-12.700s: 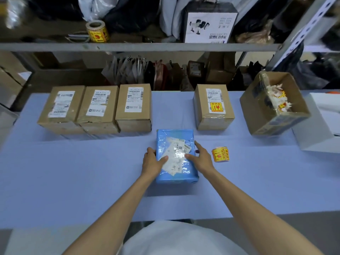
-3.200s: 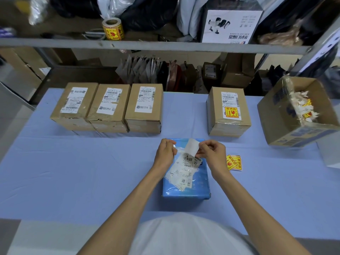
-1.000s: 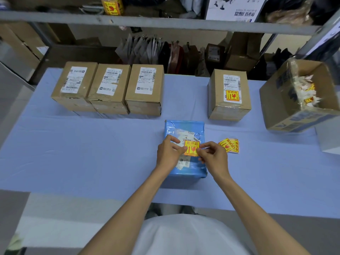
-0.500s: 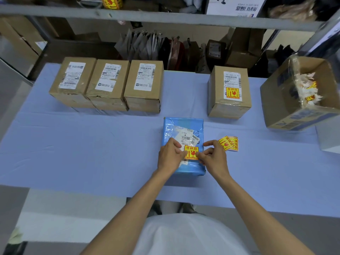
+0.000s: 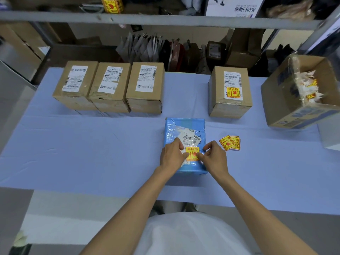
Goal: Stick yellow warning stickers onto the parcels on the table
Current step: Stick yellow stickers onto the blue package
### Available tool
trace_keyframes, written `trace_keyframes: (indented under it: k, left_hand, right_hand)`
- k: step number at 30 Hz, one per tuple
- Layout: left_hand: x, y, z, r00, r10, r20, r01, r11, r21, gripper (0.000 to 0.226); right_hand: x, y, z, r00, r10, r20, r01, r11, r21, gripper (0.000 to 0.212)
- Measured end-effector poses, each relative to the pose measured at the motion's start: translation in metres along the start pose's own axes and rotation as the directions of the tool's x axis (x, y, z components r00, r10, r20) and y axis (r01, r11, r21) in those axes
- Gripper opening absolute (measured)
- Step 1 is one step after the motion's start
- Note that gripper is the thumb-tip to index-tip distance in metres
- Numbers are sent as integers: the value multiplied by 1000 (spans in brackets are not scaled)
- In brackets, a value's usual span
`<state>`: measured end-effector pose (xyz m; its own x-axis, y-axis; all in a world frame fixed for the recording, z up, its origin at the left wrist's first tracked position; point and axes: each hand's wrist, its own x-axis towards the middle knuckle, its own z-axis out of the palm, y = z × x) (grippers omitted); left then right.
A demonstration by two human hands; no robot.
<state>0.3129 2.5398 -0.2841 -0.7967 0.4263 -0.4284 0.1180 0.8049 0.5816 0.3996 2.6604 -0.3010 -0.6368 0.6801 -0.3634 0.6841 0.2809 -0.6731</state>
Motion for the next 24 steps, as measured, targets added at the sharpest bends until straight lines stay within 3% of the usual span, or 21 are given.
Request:
trace_keyframes:
  k: [3, 5, 8, 10, 15, 19, 21, 24]
  left_hand:
    - [-2, -1, -1, 994, 106, 15, -106, 994, 17, 19]
    - [-3, -2, -4, 979, 197, 44, -200, 977, 80, 20]
    - [0, -4, -13, 958, 276, 81, -286, 944, 166, 23]
    - [2, -7, -20, 958, 274, 87, -286, 938, 195, 23]
    - [6, -9, -31, 966, 253, 48, -258, 942, 216, 23]
    - [5, -7, -23, 954, 284, 93, -298, 930, 215, 35]
    - [5, -9, -21, 955, 284, 83, -296, 927, 230, 35]
    - [8, -9, -24, 963, 260, 67, -269, 936, 229, 29]
  right_hand:
    - [1, -2, -7, 999, -38, -34, 37, 999, -38, 32]
    - [3, 0, -9, 993, -117, 16, 115, 990, 82, 28]
    - [5, 4, -8, 971, -195, 140, 186, 980, 74, 25]
    - [8, 6, -9, 972, -179, 153, 174, 984, 48, 23]
    - [12, 11, -18, 986, -165, 13, 165, 986, -32, 10]
    - [5, 1, -8, 969, -204, 136, 214, 975, -64, 30]
    - [6, 0, -5, 972, -185, 145, 200, 975, -95, 28]
    - [13, 1, -7, 989, -57, 134, 62, 997, -37, 19]
